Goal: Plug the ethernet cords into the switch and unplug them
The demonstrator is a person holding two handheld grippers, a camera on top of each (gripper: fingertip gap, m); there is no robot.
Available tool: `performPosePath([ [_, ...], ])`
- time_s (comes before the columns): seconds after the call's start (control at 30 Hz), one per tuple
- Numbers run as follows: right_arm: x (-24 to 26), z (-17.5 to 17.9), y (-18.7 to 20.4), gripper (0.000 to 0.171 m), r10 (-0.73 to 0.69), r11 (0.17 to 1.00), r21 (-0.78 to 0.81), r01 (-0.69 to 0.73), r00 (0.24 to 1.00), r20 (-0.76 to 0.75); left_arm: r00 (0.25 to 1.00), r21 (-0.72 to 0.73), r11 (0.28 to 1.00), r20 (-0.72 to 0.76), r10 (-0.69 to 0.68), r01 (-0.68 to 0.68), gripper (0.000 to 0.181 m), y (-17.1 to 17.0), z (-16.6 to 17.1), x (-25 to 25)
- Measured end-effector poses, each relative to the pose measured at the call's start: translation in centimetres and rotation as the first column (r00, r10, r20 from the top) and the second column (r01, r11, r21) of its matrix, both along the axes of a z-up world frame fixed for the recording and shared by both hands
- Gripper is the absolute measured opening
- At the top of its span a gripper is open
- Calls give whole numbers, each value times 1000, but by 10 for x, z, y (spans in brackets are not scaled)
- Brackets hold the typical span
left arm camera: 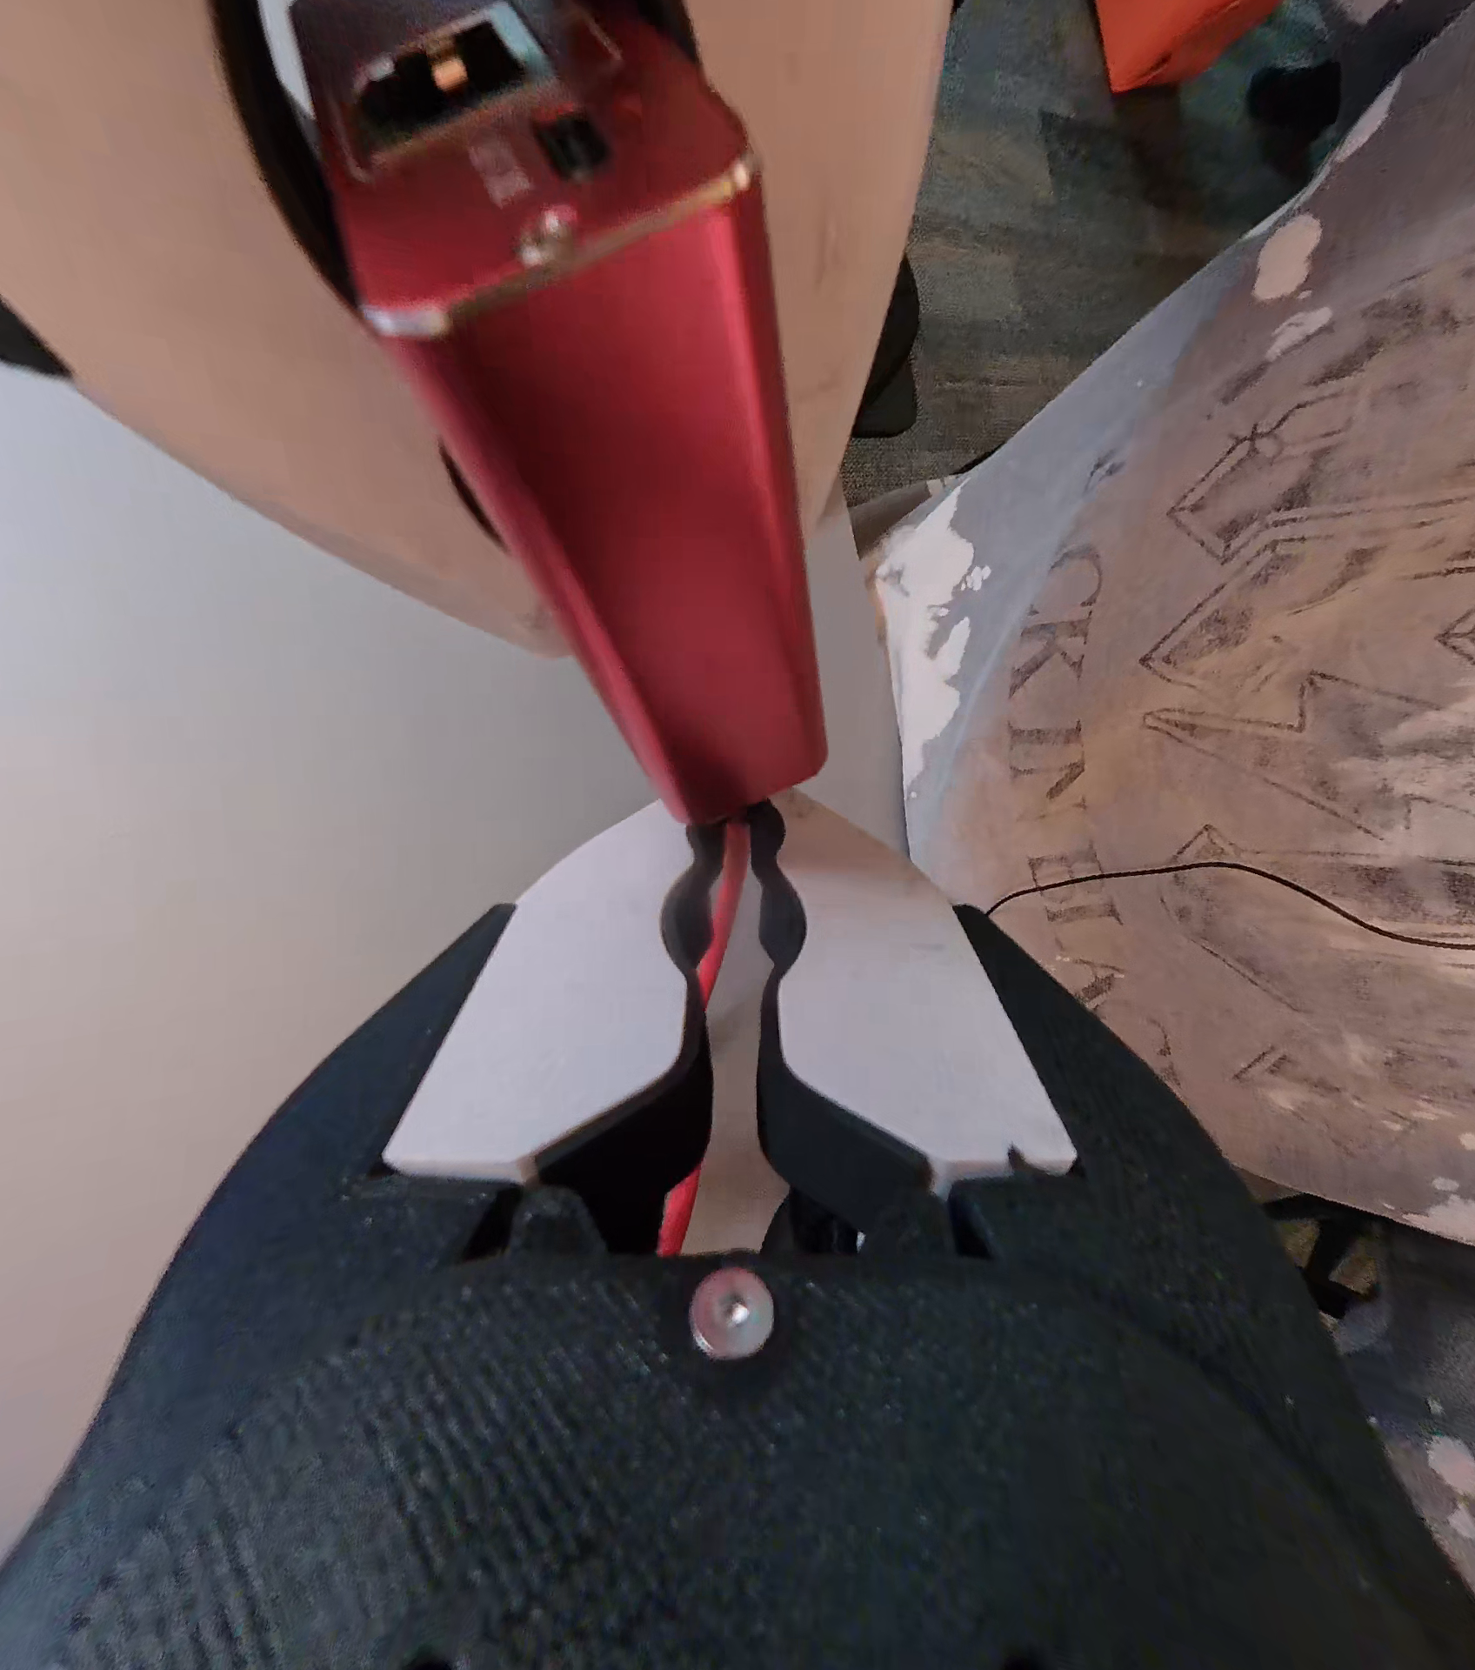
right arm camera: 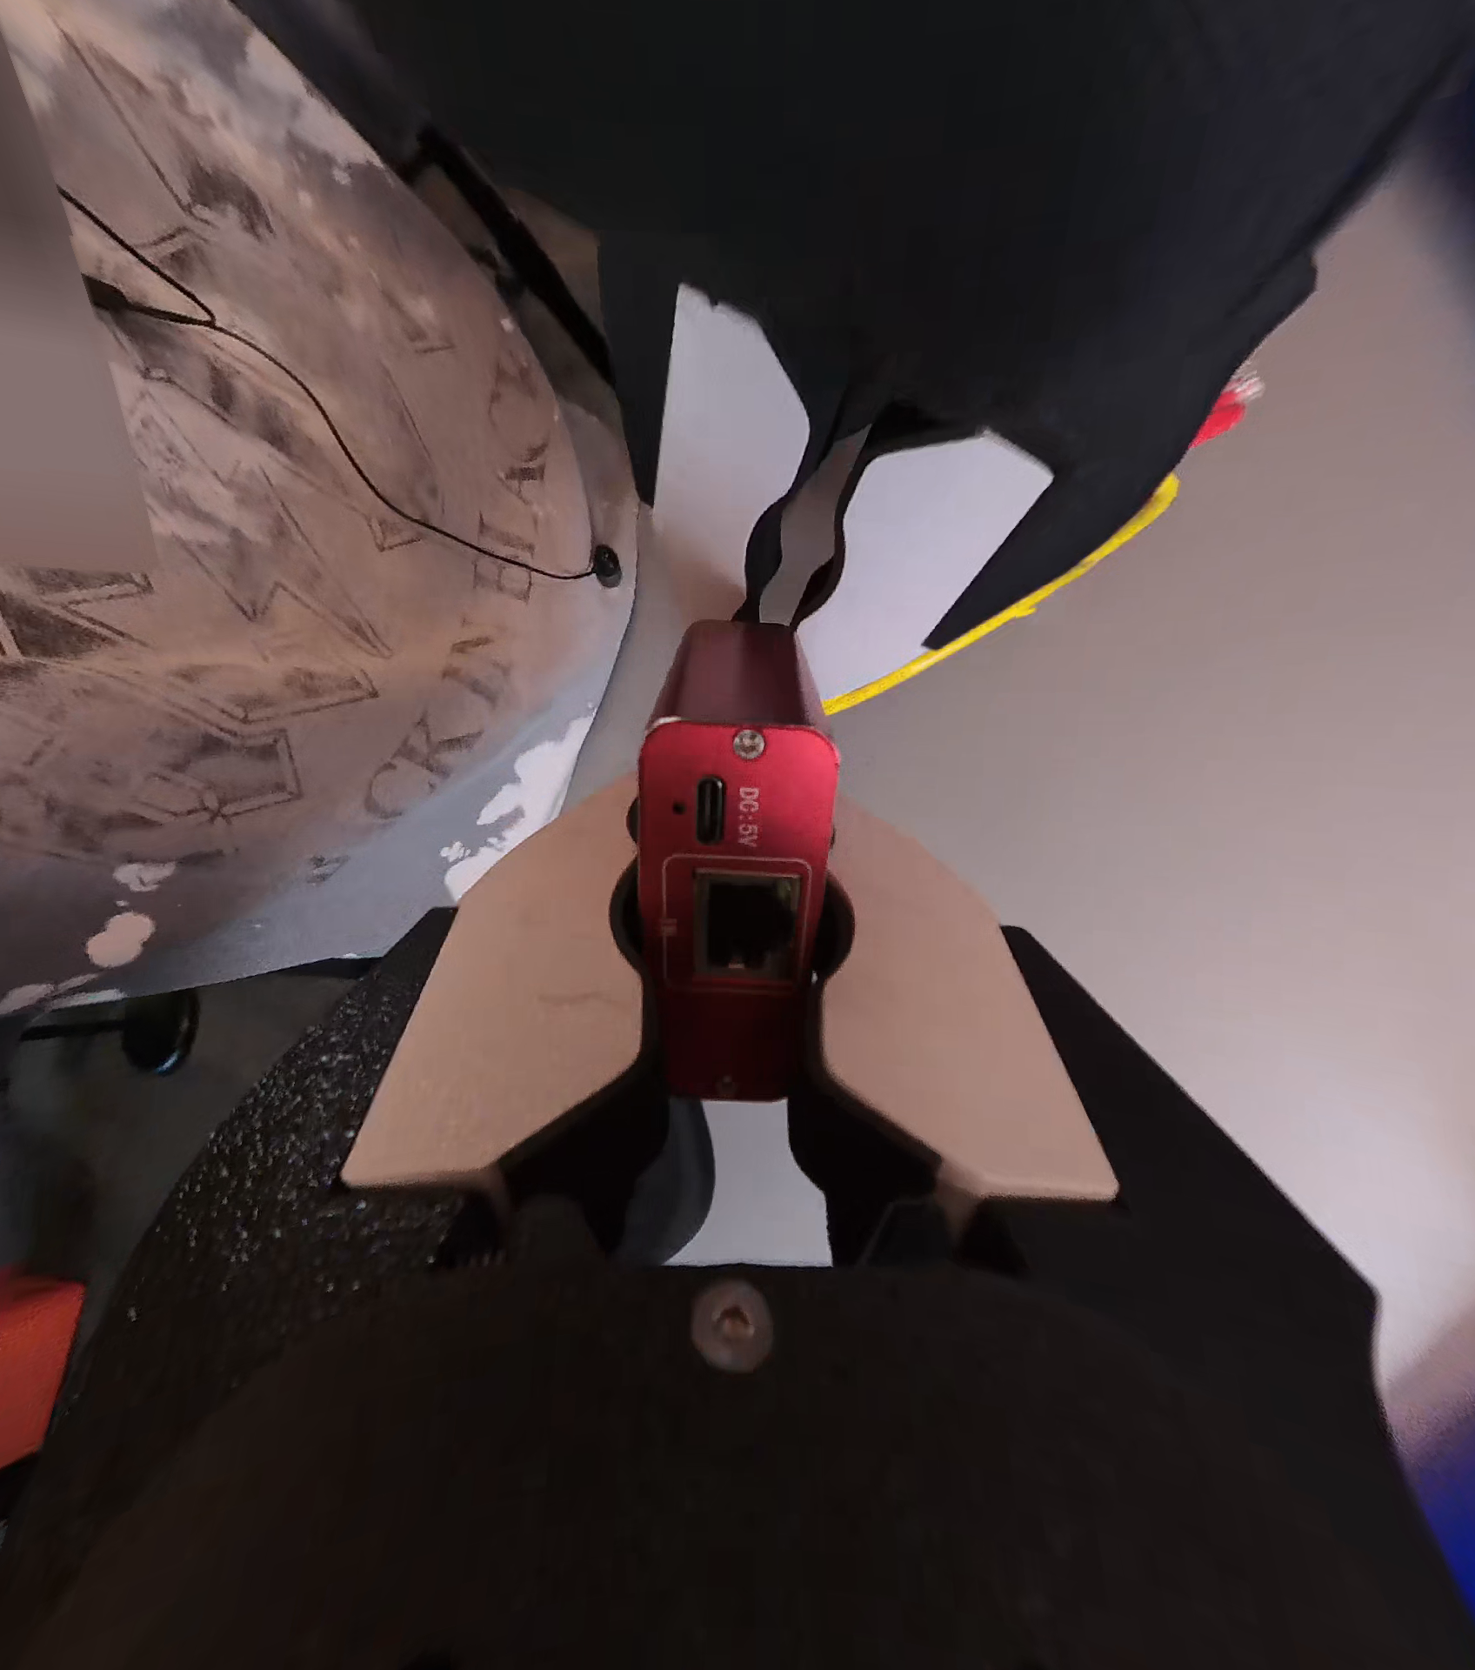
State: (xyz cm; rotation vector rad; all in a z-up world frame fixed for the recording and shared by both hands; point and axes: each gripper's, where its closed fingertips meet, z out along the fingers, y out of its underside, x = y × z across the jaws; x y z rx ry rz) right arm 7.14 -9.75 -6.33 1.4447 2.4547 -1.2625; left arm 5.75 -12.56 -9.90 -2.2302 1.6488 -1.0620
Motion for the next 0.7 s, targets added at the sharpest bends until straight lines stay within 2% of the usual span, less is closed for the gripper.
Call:
performPosePath([
  [0.2,2,1,-4,29,32,999,8,-33,997,71,1000,-17,1000,16,-22,22,5,-6,0,5],
  [0.37,-8,9,10,28,-74,995,67,80,993,-92,979,80,989,169,110,-125,7,14,10,-8],
  [0.5,-12,0,19,28,-138,977,140,163,976,-170,915,236,932,361,179,-276,25,26,47,-23],
  [0.6,-22,1,19,28,-143,957,223,187,969,-199,904,394,850,382,194,-349,37,35,56,-21],
  [0.7,-35,6,14,28,-107,903,384,191,967,-229,882,428,817,430,192,-386,38,39,67,-9],
])
